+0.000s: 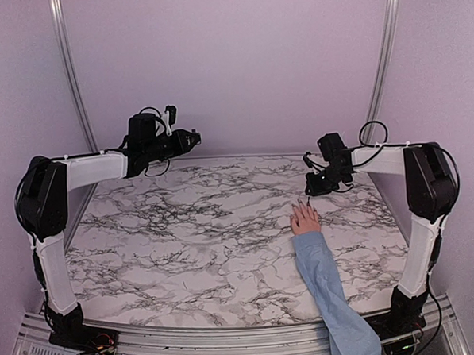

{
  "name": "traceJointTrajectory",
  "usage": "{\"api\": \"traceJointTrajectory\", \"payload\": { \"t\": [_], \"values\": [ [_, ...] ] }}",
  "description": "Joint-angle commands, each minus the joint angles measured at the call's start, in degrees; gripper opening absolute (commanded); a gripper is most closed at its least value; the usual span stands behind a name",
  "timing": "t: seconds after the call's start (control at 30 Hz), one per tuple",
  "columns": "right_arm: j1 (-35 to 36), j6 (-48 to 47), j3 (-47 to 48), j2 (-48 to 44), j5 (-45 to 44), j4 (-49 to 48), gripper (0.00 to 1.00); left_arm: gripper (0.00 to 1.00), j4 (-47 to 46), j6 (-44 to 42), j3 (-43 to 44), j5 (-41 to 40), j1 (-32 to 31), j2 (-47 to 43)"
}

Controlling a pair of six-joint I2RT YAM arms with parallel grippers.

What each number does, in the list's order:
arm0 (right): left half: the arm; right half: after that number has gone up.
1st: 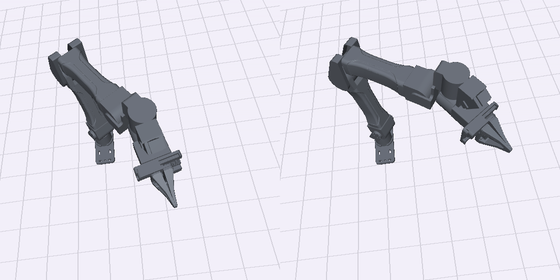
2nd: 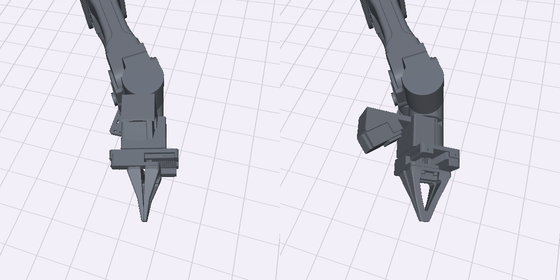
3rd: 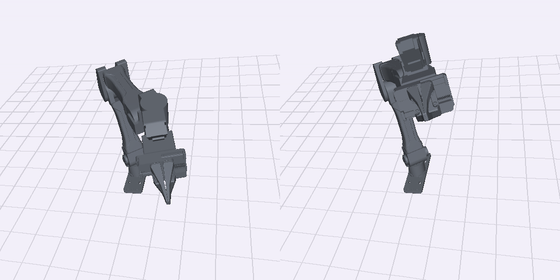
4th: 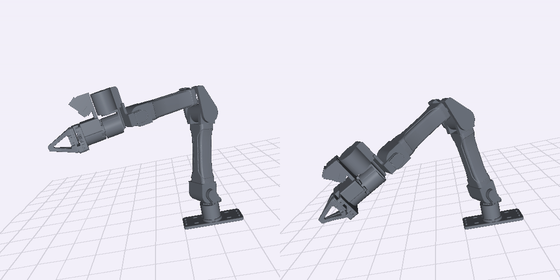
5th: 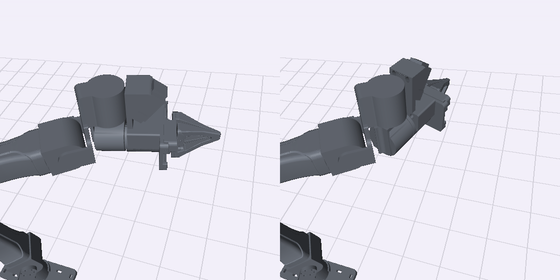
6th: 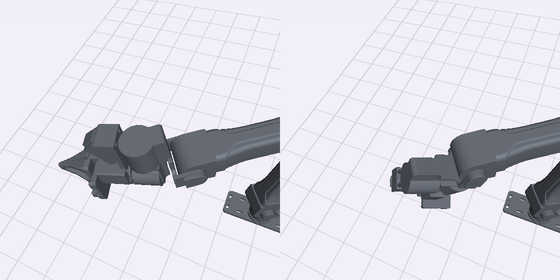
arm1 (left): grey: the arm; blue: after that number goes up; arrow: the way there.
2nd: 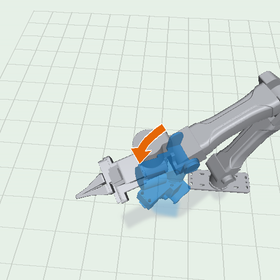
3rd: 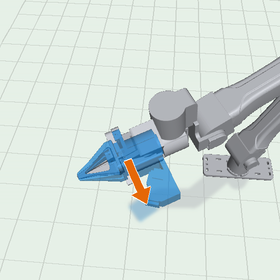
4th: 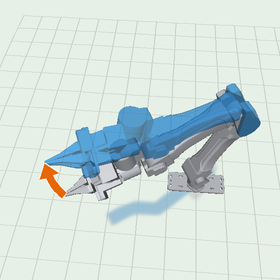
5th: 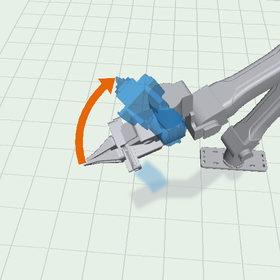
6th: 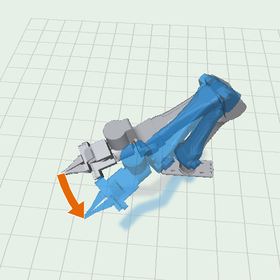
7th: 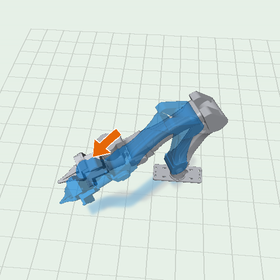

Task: Paint the nails
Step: Paint the nail polish on the nail.

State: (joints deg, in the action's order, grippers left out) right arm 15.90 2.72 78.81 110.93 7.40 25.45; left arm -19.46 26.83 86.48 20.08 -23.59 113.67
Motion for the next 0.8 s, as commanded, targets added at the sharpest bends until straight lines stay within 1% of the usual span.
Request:
{"api": "traceJointTrajectory", "payload": {
  "t": [0.0,0.77],
  "values": [
    [0.5,0.1,1.5,1.9,0.0,0.9,0.0,0.0,-2.4,0.1,0.2,0.1,0.3,0.9],
    [0.1,0.6,4.0,3.8,-0.9,1.7,0.0,0.0,-2.4,0.1,0.4,0.1,0.3,1.3]
  ]
}}
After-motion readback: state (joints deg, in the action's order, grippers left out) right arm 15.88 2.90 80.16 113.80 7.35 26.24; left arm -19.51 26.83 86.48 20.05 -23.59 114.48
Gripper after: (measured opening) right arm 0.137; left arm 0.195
